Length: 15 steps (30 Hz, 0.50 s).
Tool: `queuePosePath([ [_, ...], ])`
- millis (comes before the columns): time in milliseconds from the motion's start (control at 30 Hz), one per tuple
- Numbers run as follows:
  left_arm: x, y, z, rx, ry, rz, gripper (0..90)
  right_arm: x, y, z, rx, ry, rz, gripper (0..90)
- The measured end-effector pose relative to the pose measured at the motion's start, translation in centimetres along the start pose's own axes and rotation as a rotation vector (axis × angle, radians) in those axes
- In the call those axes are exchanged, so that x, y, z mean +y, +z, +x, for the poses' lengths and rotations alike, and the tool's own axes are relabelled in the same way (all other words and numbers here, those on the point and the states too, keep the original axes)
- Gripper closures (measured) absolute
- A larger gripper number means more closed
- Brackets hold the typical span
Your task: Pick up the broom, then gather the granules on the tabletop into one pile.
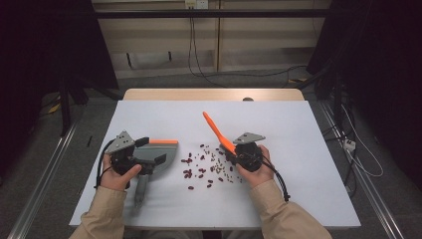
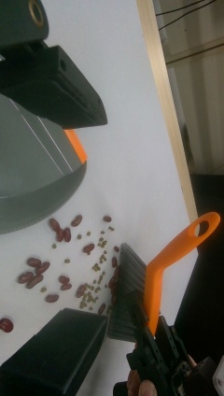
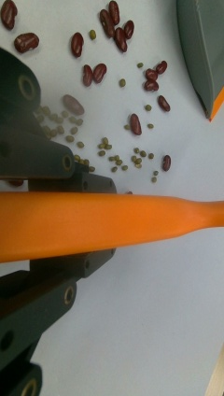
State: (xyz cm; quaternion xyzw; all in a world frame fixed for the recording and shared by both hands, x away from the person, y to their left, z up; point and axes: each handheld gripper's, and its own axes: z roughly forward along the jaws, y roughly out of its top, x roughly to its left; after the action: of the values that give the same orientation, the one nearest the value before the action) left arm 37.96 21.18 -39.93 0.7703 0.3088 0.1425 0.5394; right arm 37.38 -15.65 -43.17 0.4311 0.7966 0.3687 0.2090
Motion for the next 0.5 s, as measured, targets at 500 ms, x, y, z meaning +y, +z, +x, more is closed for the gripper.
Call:
queuePosePath([
  [500,-0.3,-0.22,0.14,-0.001,-0.004,0.005,5.3,0.01,-0.1,0.28,0.023,0.008,-0.004,70.8],
])
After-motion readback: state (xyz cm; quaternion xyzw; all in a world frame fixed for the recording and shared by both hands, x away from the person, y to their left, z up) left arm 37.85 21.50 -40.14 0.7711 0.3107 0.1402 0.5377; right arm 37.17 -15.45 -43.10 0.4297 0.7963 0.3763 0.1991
